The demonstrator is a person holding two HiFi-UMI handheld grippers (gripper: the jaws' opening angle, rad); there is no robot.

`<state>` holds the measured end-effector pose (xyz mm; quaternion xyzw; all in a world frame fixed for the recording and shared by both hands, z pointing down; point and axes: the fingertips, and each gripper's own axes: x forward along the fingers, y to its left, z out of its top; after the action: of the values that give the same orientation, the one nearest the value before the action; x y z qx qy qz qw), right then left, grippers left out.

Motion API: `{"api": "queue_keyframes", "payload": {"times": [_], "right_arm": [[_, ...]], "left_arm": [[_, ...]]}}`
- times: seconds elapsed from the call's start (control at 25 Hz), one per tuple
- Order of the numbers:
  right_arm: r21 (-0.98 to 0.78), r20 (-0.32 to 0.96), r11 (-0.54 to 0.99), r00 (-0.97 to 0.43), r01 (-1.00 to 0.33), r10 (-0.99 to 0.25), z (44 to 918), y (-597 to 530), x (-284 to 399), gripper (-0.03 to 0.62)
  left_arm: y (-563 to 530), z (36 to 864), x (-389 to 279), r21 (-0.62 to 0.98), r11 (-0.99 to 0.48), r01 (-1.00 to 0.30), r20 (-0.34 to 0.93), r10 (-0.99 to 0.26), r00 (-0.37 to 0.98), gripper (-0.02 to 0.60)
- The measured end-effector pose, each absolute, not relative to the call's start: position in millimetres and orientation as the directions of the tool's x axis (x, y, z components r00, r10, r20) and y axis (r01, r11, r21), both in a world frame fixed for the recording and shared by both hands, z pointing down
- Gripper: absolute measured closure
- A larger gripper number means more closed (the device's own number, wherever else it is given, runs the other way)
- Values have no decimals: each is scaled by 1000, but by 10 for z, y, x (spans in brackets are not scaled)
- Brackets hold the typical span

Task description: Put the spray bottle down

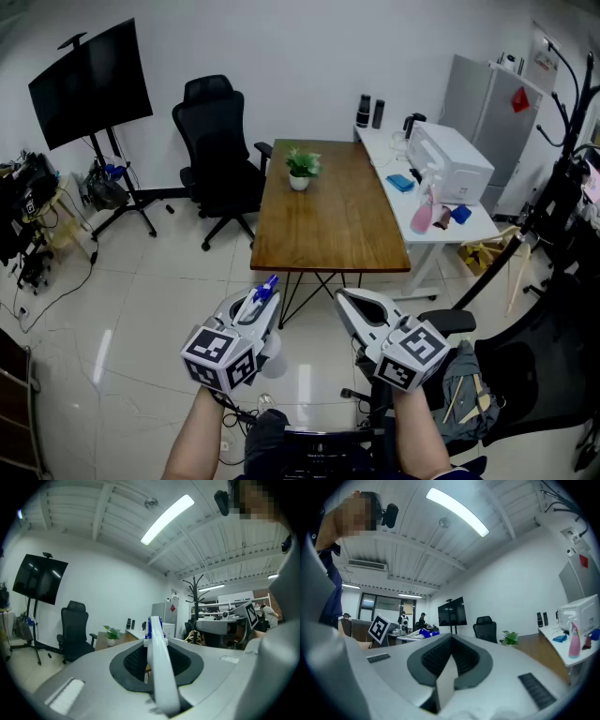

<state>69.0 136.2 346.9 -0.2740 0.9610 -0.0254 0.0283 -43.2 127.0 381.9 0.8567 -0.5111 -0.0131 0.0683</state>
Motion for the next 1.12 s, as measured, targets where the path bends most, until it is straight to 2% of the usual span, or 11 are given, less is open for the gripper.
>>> {"api": "queue_keyframes", "payload": {"times": [0.6,1.12], "right_arm": [[-64,-2,803,-804,-593,-594,3386,409,-8,585],[-58,46,761,-763,-646,-644,3461,-346,-223,585]], "left_arm": [[248,3760,-1120,145,-530,-835,50,-839,541,503],[-610,3793,-1440,164,-557,-814,30,-822,568,503]]}}
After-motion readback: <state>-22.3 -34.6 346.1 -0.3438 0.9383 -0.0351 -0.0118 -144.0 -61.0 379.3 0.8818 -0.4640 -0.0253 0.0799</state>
